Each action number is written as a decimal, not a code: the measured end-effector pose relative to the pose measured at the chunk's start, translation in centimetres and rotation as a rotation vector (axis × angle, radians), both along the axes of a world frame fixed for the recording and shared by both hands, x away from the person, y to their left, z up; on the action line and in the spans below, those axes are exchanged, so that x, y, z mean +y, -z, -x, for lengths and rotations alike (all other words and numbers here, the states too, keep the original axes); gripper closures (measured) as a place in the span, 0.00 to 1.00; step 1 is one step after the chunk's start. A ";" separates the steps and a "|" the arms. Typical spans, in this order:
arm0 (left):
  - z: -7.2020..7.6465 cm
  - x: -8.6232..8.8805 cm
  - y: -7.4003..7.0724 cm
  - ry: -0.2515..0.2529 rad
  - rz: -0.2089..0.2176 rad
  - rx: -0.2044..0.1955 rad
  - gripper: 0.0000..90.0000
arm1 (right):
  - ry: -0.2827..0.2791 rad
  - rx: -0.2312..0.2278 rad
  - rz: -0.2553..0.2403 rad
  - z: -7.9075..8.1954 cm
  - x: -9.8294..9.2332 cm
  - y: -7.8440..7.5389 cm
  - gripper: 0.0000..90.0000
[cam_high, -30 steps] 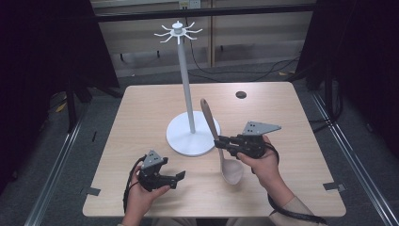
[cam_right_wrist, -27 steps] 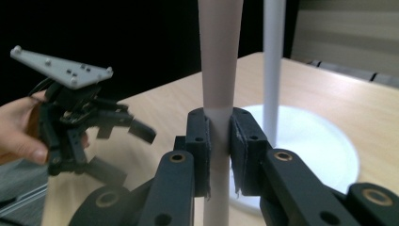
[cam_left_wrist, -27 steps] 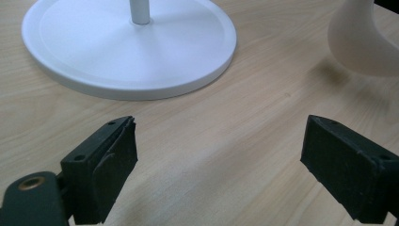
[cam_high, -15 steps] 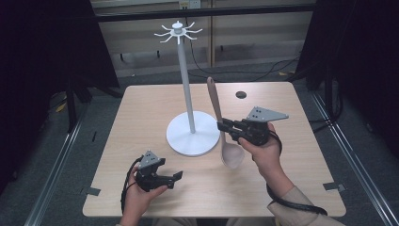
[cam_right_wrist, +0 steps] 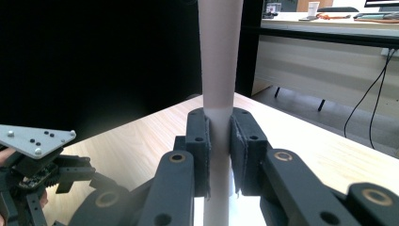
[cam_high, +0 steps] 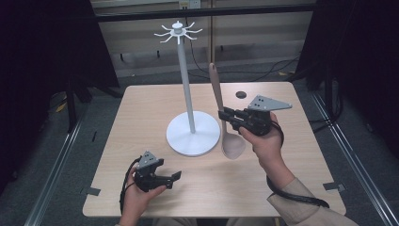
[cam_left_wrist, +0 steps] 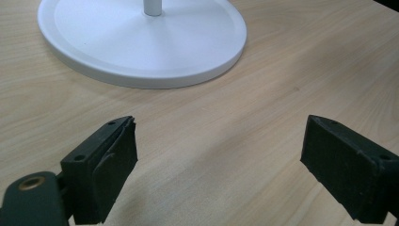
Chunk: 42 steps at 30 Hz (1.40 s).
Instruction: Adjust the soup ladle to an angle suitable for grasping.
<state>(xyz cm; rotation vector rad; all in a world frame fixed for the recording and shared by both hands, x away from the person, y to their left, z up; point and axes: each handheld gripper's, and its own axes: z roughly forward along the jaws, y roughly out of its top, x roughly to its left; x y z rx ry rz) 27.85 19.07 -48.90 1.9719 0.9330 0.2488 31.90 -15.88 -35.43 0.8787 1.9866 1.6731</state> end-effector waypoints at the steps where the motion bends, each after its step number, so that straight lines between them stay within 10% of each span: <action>1: 0.0 0.0 0.0 0.000 0.000 0.000 0.12 | 0.001 -0.004 0.001 0.0 0.0 -0.2 0.88; 42: -0.1 0.2 0.0 0.003 0.009 -0.003 0.12 | 0.022 -0.043 0.001 -2.6 3.0 -5.1 0.87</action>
